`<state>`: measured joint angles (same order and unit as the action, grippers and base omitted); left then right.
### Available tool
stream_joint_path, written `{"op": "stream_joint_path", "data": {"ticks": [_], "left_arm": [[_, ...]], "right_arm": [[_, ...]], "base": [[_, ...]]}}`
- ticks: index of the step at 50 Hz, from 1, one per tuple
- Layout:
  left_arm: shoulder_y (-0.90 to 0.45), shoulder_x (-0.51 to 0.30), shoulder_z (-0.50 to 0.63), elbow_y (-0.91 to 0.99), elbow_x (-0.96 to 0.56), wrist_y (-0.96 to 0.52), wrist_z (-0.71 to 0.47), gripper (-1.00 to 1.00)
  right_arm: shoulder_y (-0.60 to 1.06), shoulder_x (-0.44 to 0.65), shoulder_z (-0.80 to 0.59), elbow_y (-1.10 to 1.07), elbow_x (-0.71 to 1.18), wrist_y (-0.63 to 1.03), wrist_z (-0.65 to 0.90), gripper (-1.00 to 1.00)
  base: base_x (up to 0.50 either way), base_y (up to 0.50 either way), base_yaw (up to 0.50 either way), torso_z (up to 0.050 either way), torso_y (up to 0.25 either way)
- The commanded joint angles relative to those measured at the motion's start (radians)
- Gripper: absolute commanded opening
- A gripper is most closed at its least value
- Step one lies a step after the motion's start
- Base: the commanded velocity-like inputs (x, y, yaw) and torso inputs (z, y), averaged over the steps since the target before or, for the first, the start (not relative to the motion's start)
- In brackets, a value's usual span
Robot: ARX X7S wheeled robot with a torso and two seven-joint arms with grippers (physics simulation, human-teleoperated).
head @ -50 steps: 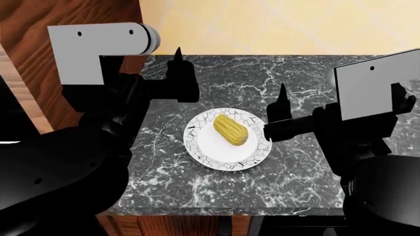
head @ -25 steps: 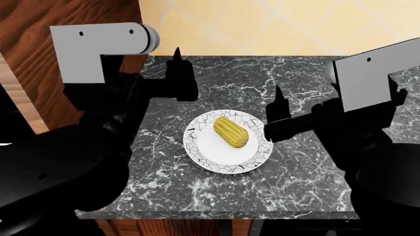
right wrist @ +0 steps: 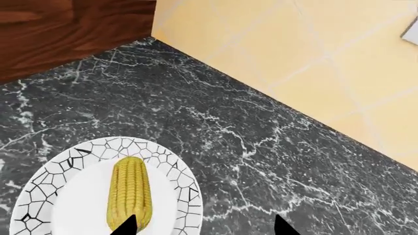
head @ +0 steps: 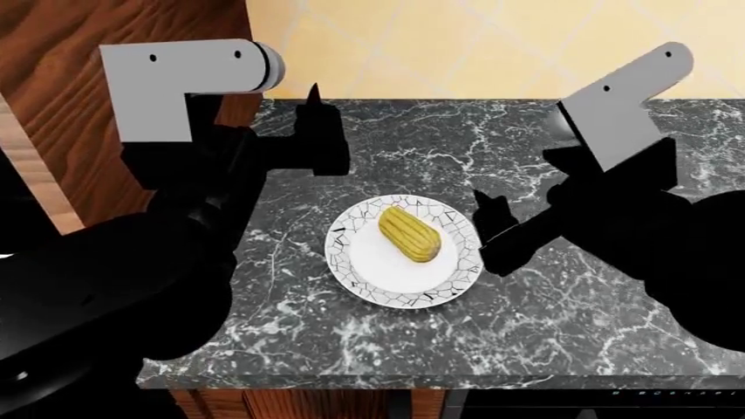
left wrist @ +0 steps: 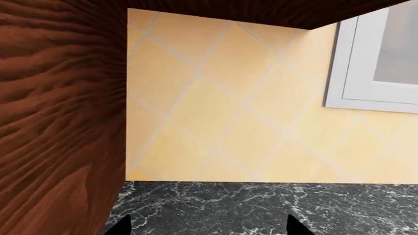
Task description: Place the corn on the rack of the oven.
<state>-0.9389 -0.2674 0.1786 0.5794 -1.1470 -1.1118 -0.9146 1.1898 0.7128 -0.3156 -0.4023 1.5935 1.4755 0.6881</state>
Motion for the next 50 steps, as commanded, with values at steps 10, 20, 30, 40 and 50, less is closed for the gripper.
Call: {"op": "stream_joint_path", "data": {"ticks": [10,20,30,40,50], "left_arm": [[0.0,-0.012,0.018,-0.017,0.016,0.019,0.009,1.0],[0.0,-0.015,0.024,-0.016,0.013,0.023,0.005,1.0],[0.0,-0.022,0.029,-0.023,0.017,0.031,0.009,1.0],[-0.004,-0.024,0.036,-0.029,0.019,0.038,0.012,1.0],[-0.001,-0.031,0.046,-0.039,0.032,0.05,0.022,1.0]], "right_arm": [[0.001,0.025,-0.145,0.09,-0.225,-0.077,-0.34,1.0],[0.0,-0.001,-0.215,0.123,-0.323,-0.153,-0.468,1.0],[0.008,-0.028,-0.276,0.161,-0.37,-0.17,-0.532,1.0],[0.019,-0.05,-0.332,0.206,-0.425,-0.201,-0.596,1.0],[0.044,-0.085,-0.405,0.283,-0.504,-0.245,-0.678,1.0]], "base": [[0.0,0.0,0.0,0.0,0.0],[0.0,0.0,0.0,0.0,0.0],[0.0,0.0,0.0,0.0,0.0],[0.0,0.0,0.0,0.0,0.0],[0.0,0.0,0.0,0.0,0.0]]}}
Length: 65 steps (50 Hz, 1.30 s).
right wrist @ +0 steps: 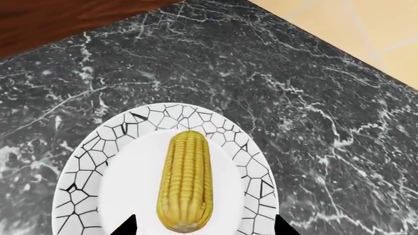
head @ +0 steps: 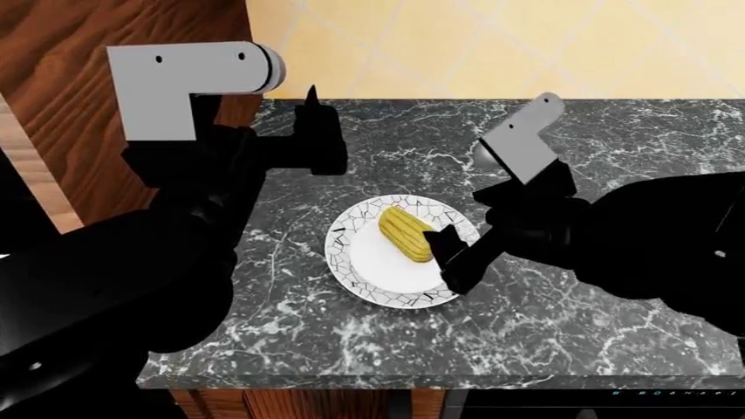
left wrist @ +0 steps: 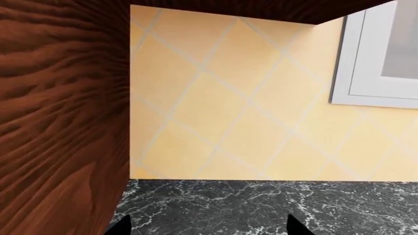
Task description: Place the corn on the rack of the oven.
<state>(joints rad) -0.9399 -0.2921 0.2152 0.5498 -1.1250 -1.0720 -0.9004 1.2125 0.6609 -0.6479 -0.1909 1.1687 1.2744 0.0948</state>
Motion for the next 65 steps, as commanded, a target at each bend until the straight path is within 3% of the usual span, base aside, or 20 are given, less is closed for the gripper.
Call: {"op": "stream_joint_path", "data": {"ticks": [1,31,65], "left_arm": [[0.0,-0.007,0.01,-0.011,0.011,0.012,0.009,1.0],[0.01,-0.03,0.016,-0.015,0.014,0.031,0.014,1.0],[0.017,-0.042,0.04,-0.032,0.031,0.058,0.027,1.0]], "right_arm": [[0.025,-0.039,-0.079,0.084,-0.088,-0.052,-0.095,1.0],[0.054,-0.119,-0.19,0.198,-0.159,-0.094,-0.207,1.0],[0.049,-0.142,-0.211,0.273,-0.164,-0.071,-0.176,1.0]], "base": [[0.0,0.0,0.0,0.0,0.0],[0.0,0.0,0.0,0.0,0.0],[0.0,0.0,0.0,0.0,0.0]]}}
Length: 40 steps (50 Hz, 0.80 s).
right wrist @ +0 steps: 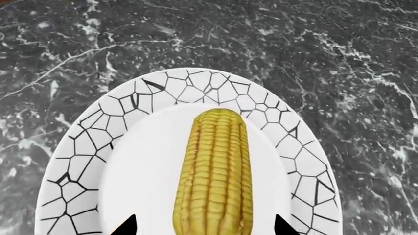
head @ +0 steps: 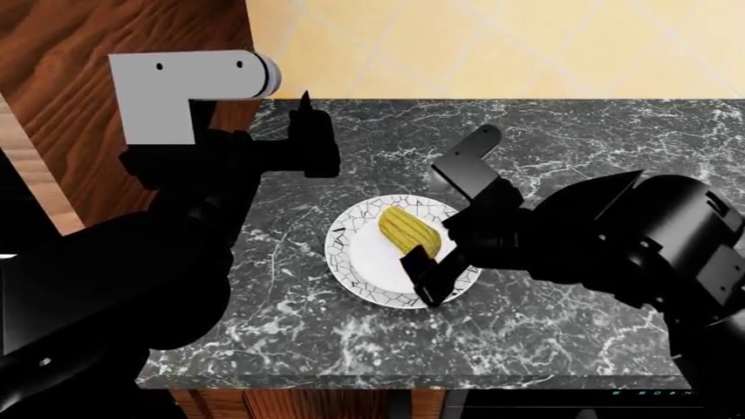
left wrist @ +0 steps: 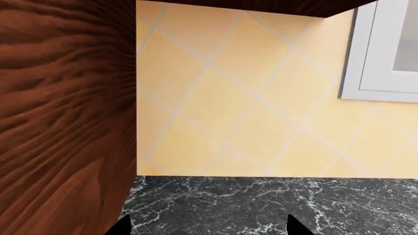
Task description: Place the corn on the rack of the oven.
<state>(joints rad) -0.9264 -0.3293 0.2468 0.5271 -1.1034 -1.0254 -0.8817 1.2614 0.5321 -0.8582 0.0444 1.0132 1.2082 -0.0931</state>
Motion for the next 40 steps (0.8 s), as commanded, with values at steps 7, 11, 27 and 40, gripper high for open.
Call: {"op": "stream_joint_path", "data": {"ticks": [7,11,27,40], "left_arm": [[0.007,-0.007,0.014,-0.017,0.018,0.021,0.016,1.0],[0.008,-0.009,0.016,-0.021,0.021,0.025,0.018,1.0],[0.013,-0.012,0.029,-0.023,0.025,0.032,0.02,1.0],[0.015,-0.016,0.034,-0.027,0.027,0.04,0.022,1.0]], "right_arm": [[0.004,-0.02,-0.009,0.051,-0.012,-0.005,0.008,1.0],[0.01,-0.027,-0.024,0.07,-0.027,-0.013,-0.005,1.0],[0.023,-0.038,-0.054,0.093,-0.026,0.017,-0.02,1.0],[0.03,-0.041,-0.062,0.1,-0.024,0.016,-0.029,1.0]], "base": [[0.0,0.0,0.0,0.0,0.0],[0.0,0.0,0.0,0.0,0.0],[0.0,0.0,0.0,0.0,0.0],[0.0,0.0,0.0,0.0,0.0]]}}
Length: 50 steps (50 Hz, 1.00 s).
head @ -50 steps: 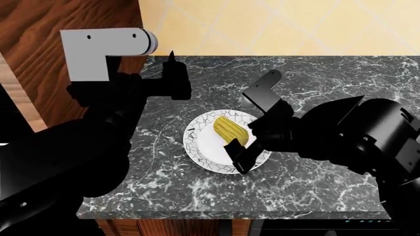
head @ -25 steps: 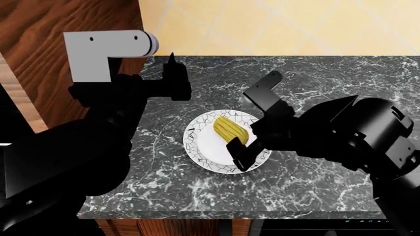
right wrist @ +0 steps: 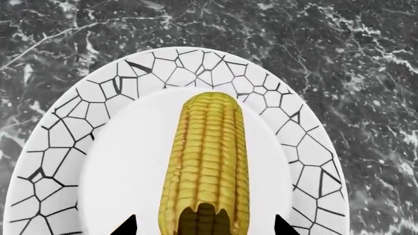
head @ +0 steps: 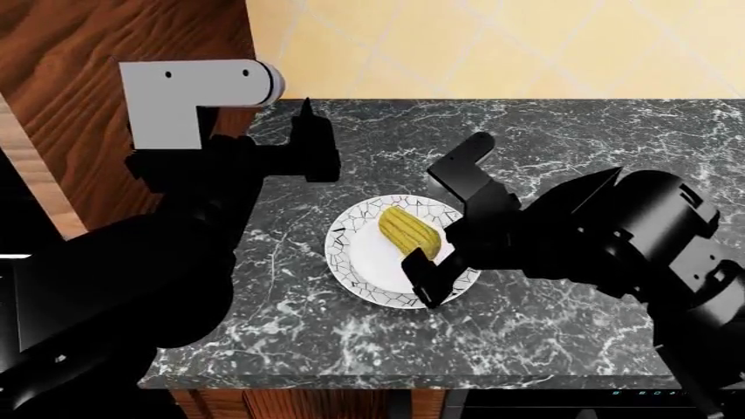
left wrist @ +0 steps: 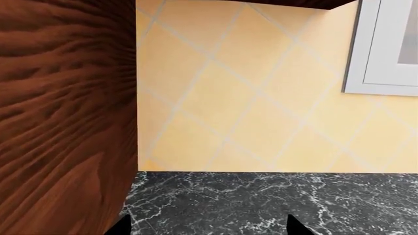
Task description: Place the corn on the rack of the oven.
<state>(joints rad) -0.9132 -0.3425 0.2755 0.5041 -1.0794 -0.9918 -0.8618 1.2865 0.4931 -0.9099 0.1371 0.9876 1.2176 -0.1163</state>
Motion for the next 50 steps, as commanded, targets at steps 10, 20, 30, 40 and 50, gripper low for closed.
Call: {"op": "stream_joint_path", "data": {"ticks": [10,20,30,40,50], "left_arm": [[-0.002,-0.004,0.01,-0.005,0.001,0.008,-0.001,1.0],[-0.001,-0.006,0.013,-0.008,0.002,0.014,0.0,1.0],[0.0,-0.01,0.013,-0.003,-0.006,0.014,-0.006,1.0],[-0.004,-0.014,0.01,0.003,-0.017,0.01,-0.017,1.0],[-0.01,-0.02,0.001,0.013,-0.036,0.004,-0.033,1.0]], "right_arm": [[0.001,0.0,-0.011,0.0,0.008,0.004,-0.008,1.0],[0.005,0.001,-0.014,0.001,0.008,0.0,-0.009,1.0],[0.005,0.011,-0.011,-0.022,0.012,-0.003,-0.001,-1.0],[0.017,0.019,-0.001,-0.043,0.023,0.005,0.011,-1.0],[0.034,0.065,0.08,-0.14,0.09,0.043,0.095,-1.0]], "base": [[0.0,0.0,0.0,0.0,0.0],[0.0,0.0,0.0,0.0,0.0],[0.0,0.0,0.0,0.0,0.0],[0.0,0.0,0.0,0.0,0.0],[0.0,0.0,0.0,0.0,0.0]]}}
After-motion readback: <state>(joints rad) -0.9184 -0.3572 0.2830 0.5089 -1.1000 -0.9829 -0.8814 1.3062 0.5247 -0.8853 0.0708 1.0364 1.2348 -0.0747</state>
